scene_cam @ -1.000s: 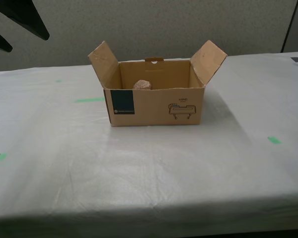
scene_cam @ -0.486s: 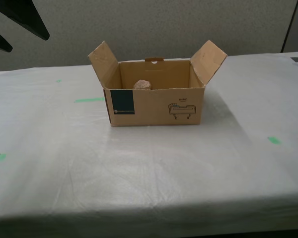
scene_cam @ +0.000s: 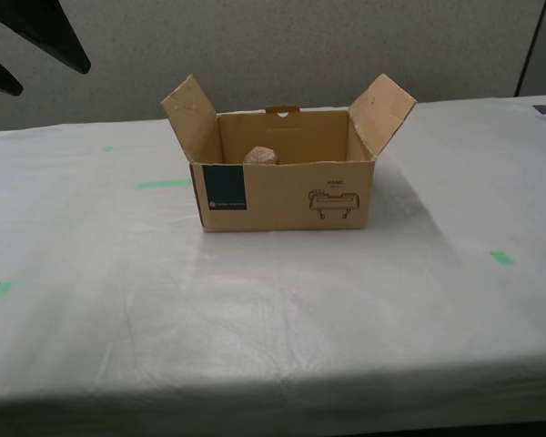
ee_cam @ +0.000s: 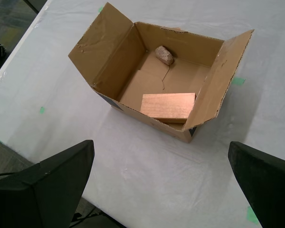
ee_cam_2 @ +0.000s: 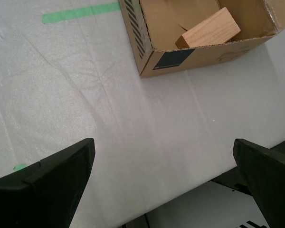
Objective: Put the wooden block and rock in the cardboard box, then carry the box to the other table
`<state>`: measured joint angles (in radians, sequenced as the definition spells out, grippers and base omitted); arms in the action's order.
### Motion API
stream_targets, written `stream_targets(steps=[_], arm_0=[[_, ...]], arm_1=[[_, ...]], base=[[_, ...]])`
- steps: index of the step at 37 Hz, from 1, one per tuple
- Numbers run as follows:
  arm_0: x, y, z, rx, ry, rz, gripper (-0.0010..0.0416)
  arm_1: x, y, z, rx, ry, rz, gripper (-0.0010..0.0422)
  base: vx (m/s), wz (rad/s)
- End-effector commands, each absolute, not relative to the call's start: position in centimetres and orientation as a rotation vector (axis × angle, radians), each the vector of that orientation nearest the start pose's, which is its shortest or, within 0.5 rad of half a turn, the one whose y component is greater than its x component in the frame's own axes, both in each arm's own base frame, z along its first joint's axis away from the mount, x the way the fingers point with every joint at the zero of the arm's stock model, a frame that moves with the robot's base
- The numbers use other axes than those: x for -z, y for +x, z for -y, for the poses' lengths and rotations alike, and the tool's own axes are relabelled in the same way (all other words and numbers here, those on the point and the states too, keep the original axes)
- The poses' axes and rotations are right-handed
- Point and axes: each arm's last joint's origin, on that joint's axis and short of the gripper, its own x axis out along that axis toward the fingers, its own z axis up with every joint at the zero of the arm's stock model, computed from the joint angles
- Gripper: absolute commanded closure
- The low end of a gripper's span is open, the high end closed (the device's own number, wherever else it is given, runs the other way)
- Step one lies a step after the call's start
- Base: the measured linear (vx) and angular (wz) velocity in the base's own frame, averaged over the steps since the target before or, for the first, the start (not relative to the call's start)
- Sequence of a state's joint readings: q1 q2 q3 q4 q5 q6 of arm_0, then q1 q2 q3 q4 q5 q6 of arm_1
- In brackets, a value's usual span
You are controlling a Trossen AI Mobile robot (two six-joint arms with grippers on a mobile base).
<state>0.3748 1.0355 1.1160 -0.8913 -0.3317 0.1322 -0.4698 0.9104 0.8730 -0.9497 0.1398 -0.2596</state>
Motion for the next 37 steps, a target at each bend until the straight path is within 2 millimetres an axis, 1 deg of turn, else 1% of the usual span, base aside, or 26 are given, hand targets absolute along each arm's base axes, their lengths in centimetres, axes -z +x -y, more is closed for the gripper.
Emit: stream_targets(steps=[1, 37], arm_0=[[-34.13, 17.36, -7.85, -0.611, 0.101, -0.868, 0.0012], [-34.13, 17.36, -7.85, -0.611, 0.101, -0.868, 0.0012]], arm_1=[[-28.25, 13.93, 7.53, 0.425, -0.068, -1.049, 0.0014], [-28.26, 13.93, 7.53, 0.424, -0.068, -1.049, 0.0014]], base=[[0.0, 0.0], [0.0, 0.0]])
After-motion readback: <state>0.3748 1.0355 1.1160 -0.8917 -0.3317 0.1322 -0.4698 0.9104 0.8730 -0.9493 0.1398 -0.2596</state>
